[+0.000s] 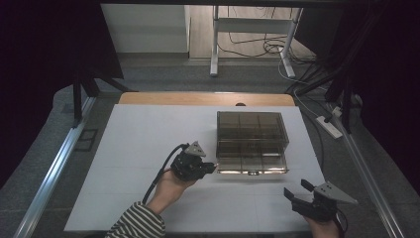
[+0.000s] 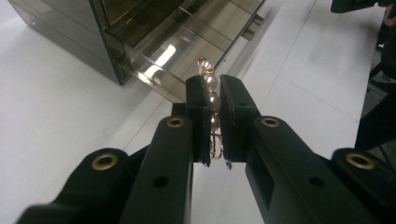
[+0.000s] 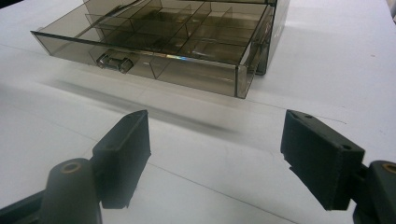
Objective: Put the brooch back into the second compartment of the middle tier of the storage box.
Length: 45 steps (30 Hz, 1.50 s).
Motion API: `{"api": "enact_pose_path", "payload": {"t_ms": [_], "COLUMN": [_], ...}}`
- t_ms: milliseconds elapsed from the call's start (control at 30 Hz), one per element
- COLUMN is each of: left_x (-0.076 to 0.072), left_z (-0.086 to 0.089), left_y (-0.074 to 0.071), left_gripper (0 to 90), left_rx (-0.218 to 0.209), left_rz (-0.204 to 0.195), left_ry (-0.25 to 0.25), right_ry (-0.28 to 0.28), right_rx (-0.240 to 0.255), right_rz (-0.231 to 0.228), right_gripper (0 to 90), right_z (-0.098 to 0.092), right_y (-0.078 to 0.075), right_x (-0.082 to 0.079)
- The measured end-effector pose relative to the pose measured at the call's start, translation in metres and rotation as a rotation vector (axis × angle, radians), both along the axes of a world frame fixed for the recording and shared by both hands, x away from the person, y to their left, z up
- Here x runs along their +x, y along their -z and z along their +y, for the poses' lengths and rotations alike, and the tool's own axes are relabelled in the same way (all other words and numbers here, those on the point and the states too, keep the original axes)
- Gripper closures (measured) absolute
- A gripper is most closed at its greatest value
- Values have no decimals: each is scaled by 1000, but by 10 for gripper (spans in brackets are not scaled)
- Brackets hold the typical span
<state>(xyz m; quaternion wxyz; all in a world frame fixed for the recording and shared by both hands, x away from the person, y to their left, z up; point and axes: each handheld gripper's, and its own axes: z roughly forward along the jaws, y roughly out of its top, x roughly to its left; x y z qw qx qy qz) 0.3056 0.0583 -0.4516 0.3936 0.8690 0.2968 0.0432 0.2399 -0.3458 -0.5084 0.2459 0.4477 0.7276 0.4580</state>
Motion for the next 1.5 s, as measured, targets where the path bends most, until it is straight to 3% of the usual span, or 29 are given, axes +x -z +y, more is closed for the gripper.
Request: {"api": "enact_pose_path", "payload": {"t_ms": [1000,1500], "left_x": [17,27], "left_z": [-33,-55], "left_y": [-4,-6], "left_gripper": [826,826], "left_rx": [-18,0], "left_rz": [-7,-4], "left_ry": [34,42], "right_ry": [1,-1], "right_rx": [5,5], "right_rz": [2,0], "right_gripper": [240,240], "right_z": [0,-1], "right_y": [0,0], "right_x": [0,0]}}
